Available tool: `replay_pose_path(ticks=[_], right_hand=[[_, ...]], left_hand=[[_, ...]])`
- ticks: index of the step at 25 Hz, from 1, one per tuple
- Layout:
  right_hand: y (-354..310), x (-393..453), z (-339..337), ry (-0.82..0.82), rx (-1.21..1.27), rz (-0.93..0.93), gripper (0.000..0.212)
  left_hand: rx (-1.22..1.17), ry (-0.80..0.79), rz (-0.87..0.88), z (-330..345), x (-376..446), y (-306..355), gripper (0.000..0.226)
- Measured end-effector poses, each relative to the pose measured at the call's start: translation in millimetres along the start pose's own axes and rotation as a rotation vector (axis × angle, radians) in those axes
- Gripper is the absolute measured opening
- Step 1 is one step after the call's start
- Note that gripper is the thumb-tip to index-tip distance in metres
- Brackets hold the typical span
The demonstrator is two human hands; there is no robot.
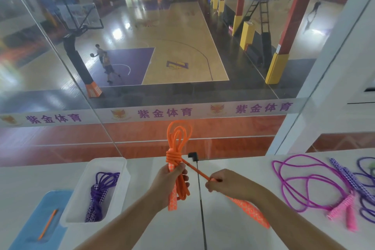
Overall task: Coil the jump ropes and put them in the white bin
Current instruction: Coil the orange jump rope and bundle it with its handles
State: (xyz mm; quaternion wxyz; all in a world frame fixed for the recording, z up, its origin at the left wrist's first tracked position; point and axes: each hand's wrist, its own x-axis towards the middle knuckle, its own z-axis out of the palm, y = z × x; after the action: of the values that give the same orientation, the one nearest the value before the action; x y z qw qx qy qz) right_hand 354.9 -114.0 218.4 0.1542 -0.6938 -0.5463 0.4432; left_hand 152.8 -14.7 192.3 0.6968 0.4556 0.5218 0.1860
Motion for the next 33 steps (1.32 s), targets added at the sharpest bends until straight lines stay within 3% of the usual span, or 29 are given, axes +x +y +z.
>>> replay_pose_path(ticks=[4,6,10,13,16,19,23,33], right_hand=[[-8,-8,1,-0.195,-0.244,0.026,0.033],[-14,-13,-4,-0.243,-0.029,0.062,0.031],[-5,-4,-12,-0.122,0.519,0.012,0.022],[1,8,3,-0.147,0.676,-0.037,0.026],[2,19,21,-0.085,0.733,-0.088,0.029],[3,29,23,0.073,0.777,-0.077,0.031],[3,35,27,0.159,0.785,-0.06,0.031],[3,45,42,0.206,0.774,0.006,0.03]], left_hand=[[0.12,0.067,0.04,2,9,-8,0.03],[0.066,0.075,-0.038,-5,12,-7,0.03],[-0.1,0.013,-0.198,-11,10,-7,0.028],[-0.265,-0.011,-0.224,0,6,-14,0.027],[-0.351,-0.045,-0.261,10,2,-22,0.032],[-0.293,-0.061,-0.26,16,-5,-30,0.025],[-0.245,-0.044,-0.241,13,-4,-32,0.024],[-0.249,-0.082,-0.257,8,-3,-43,0.03]])
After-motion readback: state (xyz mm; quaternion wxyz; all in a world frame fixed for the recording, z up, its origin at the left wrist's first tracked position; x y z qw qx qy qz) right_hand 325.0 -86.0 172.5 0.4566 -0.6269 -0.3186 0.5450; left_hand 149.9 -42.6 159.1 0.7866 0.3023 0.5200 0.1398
